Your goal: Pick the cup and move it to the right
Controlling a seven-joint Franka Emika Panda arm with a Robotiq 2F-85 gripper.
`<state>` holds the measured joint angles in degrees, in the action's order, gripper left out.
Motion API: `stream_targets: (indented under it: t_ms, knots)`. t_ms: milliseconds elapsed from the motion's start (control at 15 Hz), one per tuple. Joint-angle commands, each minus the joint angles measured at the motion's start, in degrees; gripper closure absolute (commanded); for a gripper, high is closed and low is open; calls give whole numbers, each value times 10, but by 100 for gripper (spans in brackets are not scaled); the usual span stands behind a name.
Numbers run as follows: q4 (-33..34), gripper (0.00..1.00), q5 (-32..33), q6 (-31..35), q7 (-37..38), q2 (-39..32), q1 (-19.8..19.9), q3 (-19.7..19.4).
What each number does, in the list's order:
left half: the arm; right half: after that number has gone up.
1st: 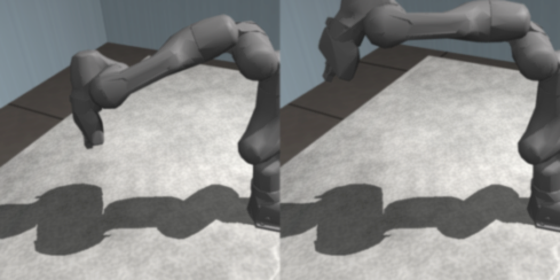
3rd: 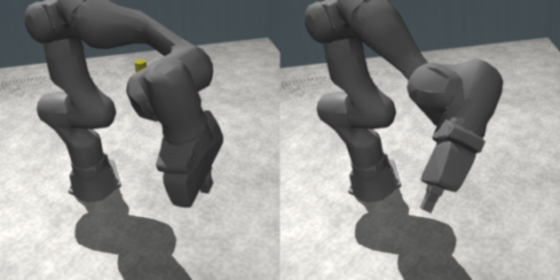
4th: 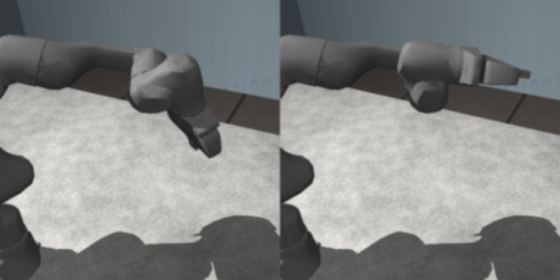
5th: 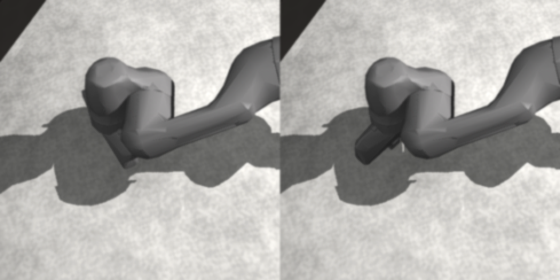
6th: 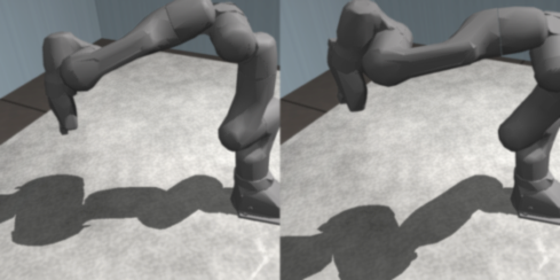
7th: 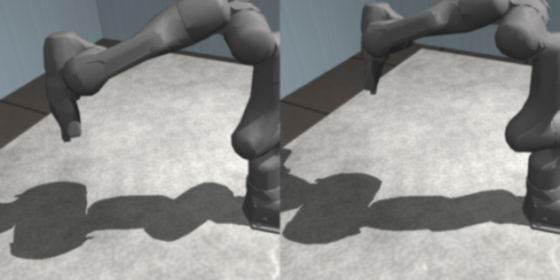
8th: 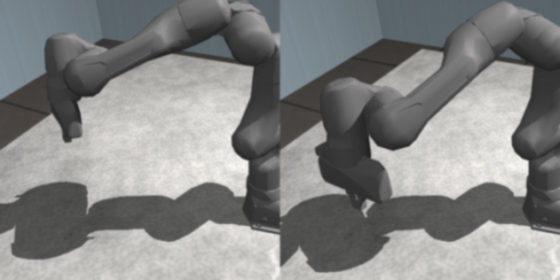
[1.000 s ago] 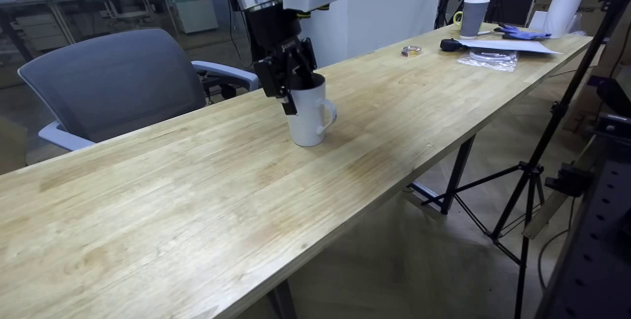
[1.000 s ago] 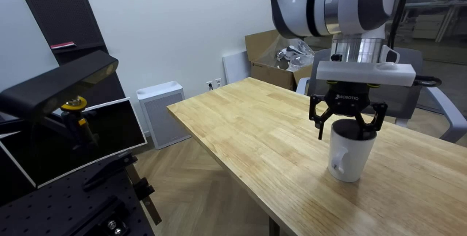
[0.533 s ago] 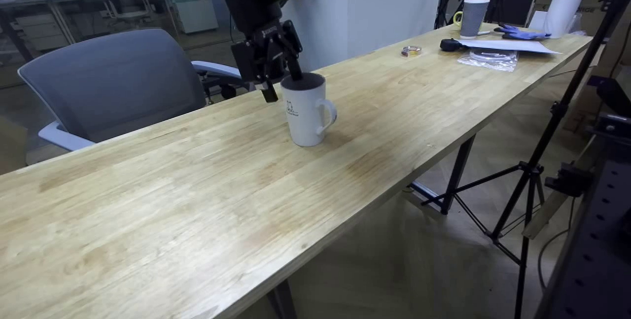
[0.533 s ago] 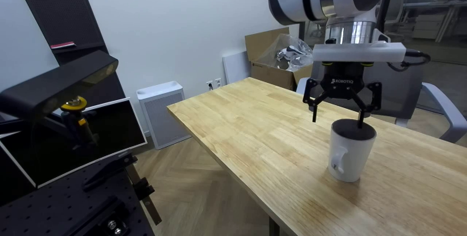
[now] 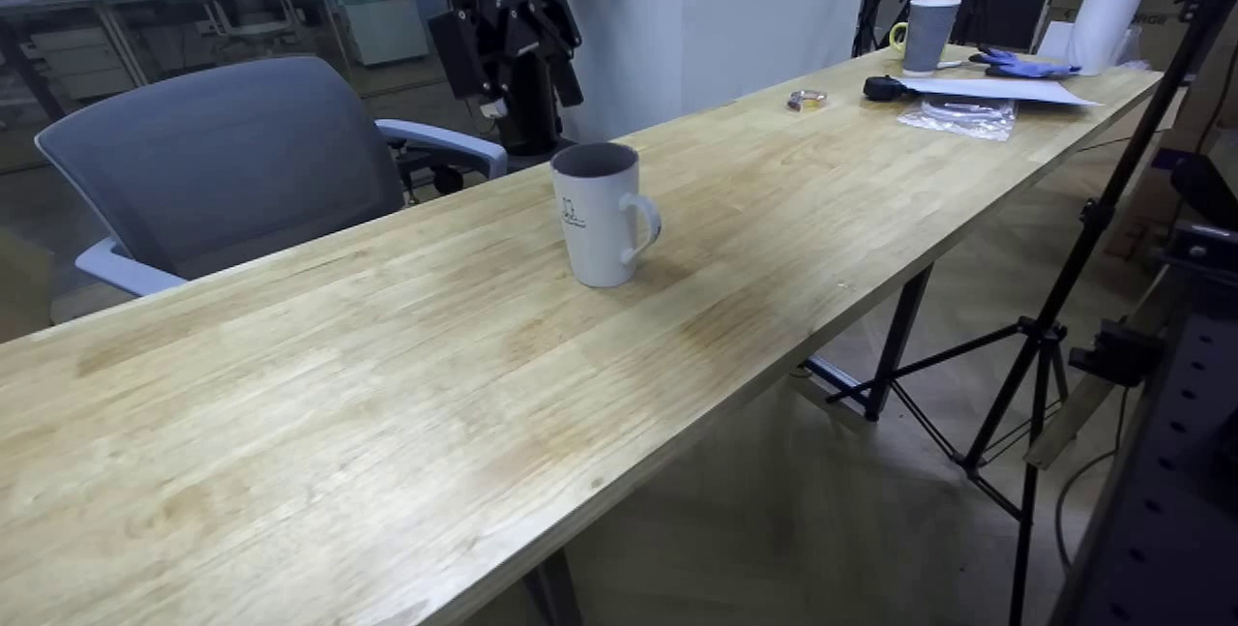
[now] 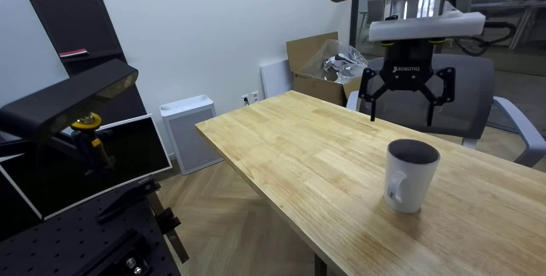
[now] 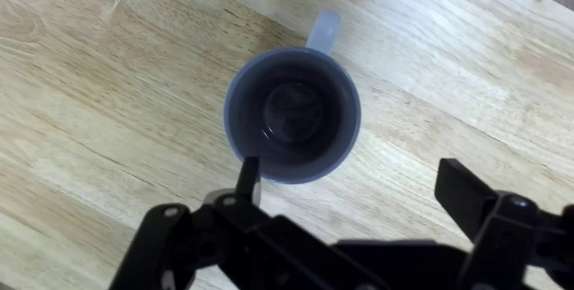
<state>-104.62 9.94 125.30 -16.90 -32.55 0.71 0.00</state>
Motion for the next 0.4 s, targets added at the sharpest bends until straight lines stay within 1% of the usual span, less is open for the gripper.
stream_targets:
  t_ms: [0,67,333]
  knots:
    - [-27,0,-2,-31,18,48,2,2]
    - [-3,0,2,-18,2,15,4,4]
    - [-15,0,1,-27,2,35,4,4]
